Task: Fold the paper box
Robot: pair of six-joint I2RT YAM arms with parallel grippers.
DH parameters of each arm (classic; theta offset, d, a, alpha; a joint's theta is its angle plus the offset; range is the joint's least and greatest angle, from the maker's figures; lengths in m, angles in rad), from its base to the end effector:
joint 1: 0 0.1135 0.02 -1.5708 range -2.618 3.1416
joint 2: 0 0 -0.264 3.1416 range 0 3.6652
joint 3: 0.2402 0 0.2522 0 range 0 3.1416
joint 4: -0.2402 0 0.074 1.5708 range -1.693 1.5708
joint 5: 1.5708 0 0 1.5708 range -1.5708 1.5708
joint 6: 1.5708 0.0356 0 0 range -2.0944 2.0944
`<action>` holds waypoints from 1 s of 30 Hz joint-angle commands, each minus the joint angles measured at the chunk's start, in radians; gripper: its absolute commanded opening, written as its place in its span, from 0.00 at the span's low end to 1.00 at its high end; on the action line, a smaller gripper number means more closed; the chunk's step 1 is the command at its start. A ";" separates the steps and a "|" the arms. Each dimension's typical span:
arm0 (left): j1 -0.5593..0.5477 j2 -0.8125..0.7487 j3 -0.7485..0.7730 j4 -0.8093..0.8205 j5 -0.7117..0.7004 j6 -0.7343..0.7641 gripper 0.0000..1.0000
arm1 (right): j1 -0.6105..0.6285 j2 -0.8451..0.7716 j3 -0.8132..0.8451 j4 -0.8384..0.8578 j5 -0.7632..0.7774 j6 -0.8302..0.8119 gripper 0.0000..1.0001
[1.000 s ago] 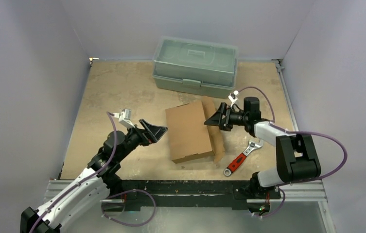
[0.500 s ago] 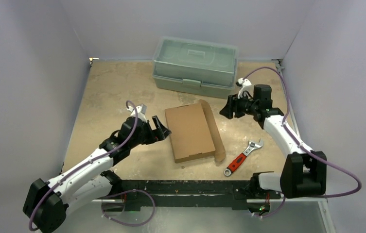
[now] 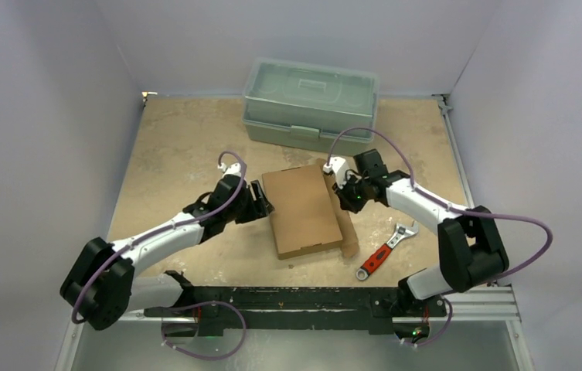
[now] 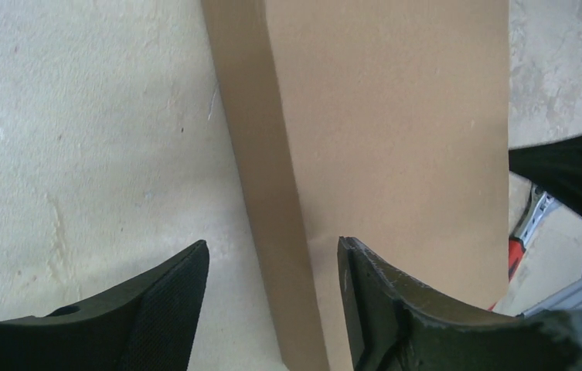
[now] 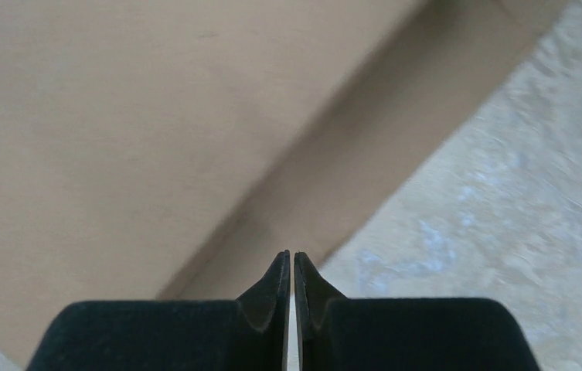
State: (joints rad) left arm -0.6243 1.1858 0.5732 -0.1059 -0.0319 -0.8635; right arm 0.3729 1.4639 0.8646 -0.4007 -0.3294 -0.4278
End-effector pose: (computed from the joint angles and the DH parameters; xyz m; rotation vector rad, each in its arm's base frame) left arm 0.1940 -0.1383 0.1943 -0.3036 2.3809 -0.7096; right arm 0.2623 0.1150 0.1967 -1.1020 2.2868 0.4008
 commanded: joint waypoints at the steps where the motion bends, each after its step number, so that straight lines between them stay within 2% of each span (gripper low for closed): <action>1: -0.002 0.084 0.105 0.090 -0.047 0.016 0.56 | 0.101 -0.017 0.014 -0.029 0.014 -0.060 0.06; 5: 0.023 0.180 0.164 0.072 -0.072 0.047 0.51 | 0.152 0.006 0.041 -0.052 -0.073 -0.057 0.05; 10: 0.130 0.258 0.206 0.086 -0.016 0.096 0.41 | 0.234 0.033 0.063 -0.023 -0.112 -0.030 0.05; 17: 0.222 0.420 0.421 0.003 0.129 0.221 0.38 | 0.272 0.145 0.177 0.013 -0.216 0.021 0.11; 21: 0.246 0.466 0.519 -0.073 0.102 0.272 0.36 | 0.268 0.107 0.183 -0.036 -0.176 -0.023 0.15; 24: 0.263 0.380 0.509 -0.079 0.043 0.298 0.38 | 0.262 -0.034 0.096 -0.061 -0.114 -0.115 0.25; 27: 0.264 0.226 0.459 -0.070 0.002 0.328 0.46 | 0.251 -0.212 0.010 -0.082 -0.124 -0.217 0.37; 28: 0.265 0.179 0.440 -0.070 -0.005 0.333 0.50 | 0.247 -0.288 -0.017 -0.088 -0.148 -0.245 0.43; 30: 0.265 0.071 0.391 -0.068 -0.003 0.333 0.59 | 0.245 -0.388 -0.073 -0.095 -0.242 -0.318 0.62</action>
State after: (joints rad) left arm -0.3668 1.4738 1.0142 -0.1898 0.0032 -0.5804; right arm 0.6266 1.2610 0.8707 -0.4652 -0.4667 -0.5716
